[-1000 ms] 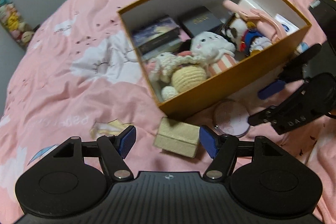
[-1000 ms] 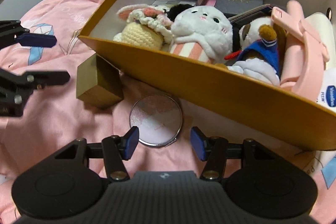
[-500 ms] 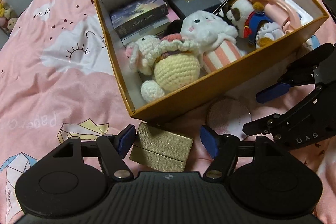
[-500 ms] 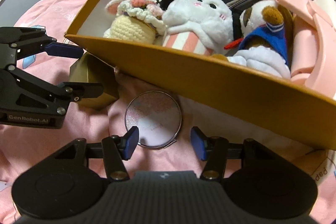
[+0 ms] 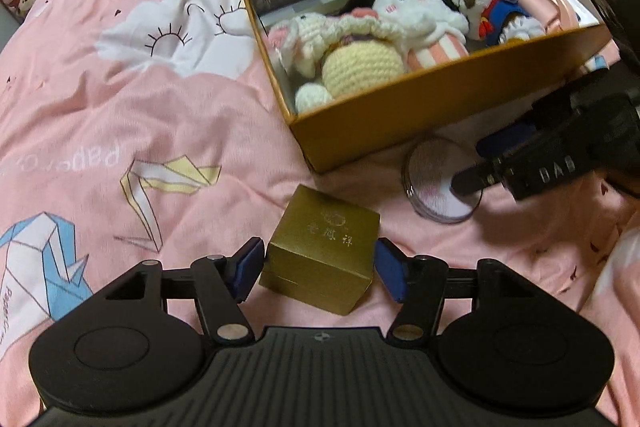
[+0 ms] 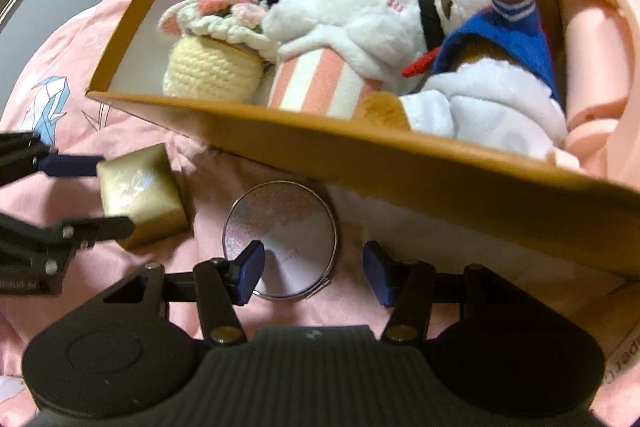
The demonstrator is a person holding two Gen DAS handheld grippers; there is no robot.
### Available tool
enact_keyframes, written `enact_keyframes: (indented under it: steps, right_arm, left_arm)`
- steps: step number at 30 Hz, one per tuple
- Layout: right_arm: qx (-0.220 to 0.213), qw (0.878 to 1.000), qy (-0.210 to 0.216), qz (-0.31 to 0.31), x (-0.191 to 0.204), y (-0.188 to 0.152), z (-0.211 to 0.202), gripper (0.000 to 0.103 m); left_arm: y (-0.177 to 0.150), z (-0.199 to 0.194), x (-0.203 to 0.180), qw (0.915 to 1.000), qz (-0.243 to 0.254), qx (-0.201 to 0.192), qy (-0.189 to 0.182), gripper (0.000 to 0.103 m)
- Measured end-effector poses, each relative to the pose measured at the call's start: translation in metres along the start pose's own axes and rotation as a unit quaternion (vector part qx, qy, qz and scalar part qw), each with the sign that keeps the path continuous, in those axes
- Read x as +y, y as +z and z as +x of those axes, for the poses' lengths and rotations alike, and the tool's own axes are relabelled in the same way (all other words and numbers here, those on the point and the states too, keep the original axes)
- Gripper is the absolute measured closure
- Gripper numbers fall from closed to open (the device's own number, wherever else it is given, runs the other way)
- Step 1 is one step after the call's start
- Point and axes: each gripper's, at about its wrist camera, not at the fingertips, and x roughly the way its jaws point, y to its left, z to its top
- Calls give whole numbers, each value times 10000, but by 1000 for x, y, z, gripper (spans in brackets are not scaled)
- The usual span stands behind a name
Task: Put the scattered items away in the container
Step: 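Move both tools beside the box toward the gold gift box and compact mirror, then grasp the compact mirror edge with the right tool while the left tool grasps the gold gift box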
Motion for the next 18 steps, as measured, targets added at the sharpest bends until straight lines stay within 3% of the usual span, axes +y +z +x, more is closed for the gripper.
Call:
enact_keyframes:
  steps: [5, 10, 18]
  right_arm:
    - [3, 9998, -12, -188, 7, 0, 7, 35]
    - [-25, 9991, 30, -415, 16, -1, 11, 37]
    - [98, 9989, 455, -56, 12, -3, 0, 71]
  left_arm:
    - [-3, 7, -10, 9993, 294, 19, 223, 30]
    - [-8, 21, -16, 9973, 541, 206, 448, 30]
    - [-12, 15, -12, 9985, 302, 164, 420, 31]
